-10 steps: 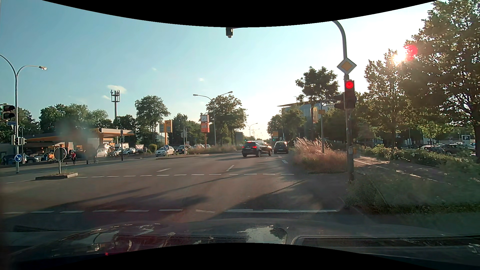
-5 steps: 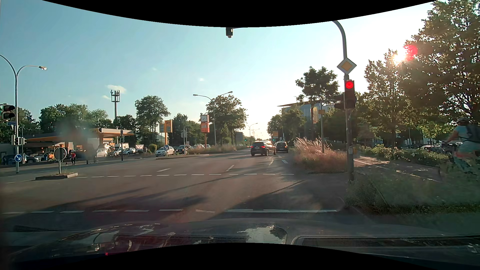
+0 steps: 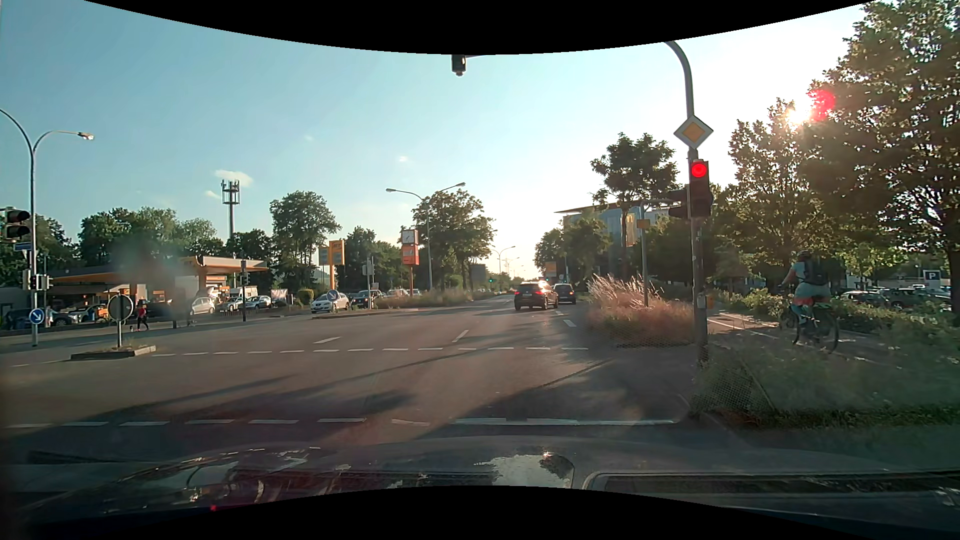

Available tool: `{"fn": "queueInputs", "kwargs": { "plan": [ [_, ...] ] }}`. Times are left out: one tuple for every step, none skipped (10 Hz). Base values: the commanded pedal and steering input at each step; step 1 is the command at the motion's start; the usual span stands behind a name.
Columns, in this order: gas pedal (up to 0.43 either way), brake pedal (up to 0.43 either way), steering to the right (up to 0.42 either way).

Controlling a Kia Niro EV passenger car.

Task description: Follow the waypoints while adhering to traffic rules and regulations

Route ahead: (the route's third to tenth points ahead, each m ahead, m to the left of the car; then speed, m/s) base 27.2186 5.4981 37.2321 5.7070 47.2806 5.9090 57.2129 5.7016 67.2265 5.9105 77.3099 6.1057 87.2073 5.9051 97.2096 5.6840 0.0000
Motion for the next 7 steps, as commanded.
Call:
{"fn": "queueInputs", "kwargs": {
  "plan": [
    [0.000, 0.238, 0.015],
    [0.000, 0.238, 0.015],
    [0.000, 0.238, 0.015],
    [0.000, 0.238, 0.015],
    [0.000, 0.238, 0.015],
    [0.000, 0.238, 0.015],
    [0.000, 0.238, 0.015]
  ]
}}
